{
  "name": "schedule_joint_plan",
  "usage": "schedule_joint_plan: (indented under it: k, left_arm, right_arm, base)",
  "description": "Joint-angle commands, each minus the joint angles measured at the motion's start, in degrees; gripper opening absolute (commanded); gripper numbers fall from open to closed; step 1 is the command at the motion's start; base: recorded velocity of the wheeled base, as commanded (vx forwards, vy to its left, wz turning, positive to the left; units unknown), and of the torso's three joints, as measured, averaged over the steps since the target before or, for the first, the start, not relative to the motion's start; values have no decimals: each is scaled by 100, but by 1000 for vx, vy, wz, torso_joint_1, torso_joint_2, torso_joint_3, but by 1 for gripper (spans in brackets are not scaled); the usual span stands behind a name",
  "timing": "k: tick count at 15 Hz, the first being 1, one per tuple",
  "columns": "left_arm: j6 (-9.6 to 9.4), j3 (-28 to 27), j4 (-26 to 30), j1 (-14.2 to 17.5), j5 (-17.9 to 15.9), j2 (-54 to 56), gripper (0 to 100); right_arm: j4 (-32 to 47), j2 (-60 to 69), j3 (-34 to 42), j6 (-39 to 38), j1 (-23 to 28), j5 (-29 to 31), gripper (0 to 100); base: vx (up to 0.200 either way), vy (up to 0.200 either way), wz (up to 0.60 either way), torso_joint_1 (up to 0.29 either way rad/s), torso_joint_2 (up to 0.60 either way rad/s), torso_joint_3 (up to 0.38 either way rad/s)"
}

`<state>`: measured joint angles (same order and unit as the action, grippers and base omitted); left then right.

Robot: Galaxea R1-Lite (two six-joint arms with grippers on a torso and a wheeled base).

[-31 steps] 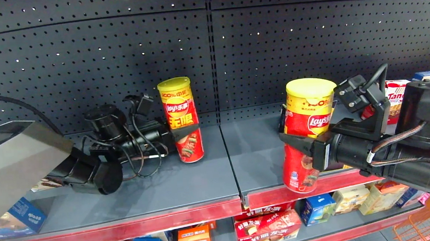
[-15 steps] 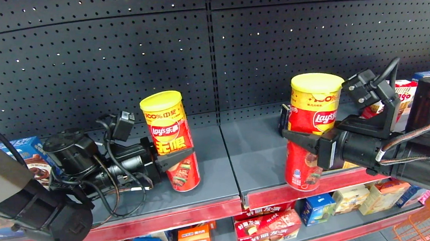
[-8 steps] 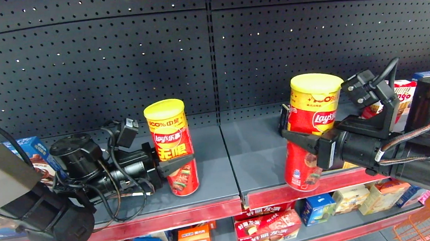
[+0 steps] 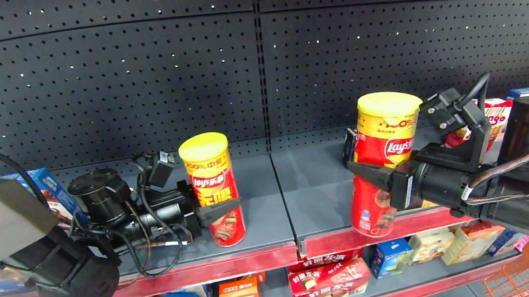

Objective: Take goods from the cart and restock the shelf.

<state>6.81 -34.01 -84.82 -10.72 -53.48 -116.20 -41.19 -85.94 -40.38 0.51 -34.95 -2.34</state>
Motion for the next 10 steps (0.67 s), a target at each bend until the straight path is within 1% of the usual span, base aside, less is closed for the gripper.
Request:
schedule_joint_plan:
  k: [1,5,6,7,8,10]
  left_arm:
    - [4,17,1,-1,4,-17,100]
    - [-22,26,-17,8,4,19,100]
    - [-119,35,-17,43,13,27,100]
    - [-286,158,-17,140,57,45,100]
    - [-347,307,-43,157,75,106,100]
    - [-339,554,-351,316,224,256,100]
  right_arm:
    - [-3,-10,3,2,-3,-3,0]
    - [6,-1,12,2,-3,-3,0]
    - [6,7,30,2,-3,6,0]
    - [-3,16,100,2,-3,6,0]
    - [-12,25,153,2,6,-3,0]
    - [-12,34,188,2,32,6,0]
  base:
    - [0,0,0,0,0,0]
    - [0,0,0,0,0,0]
    - [0,0,0,0,0,0]
    - [0,0,0,0,0,0]
    - [0,0,0,0,0,0]
    - [0,0,0,0,0,0]
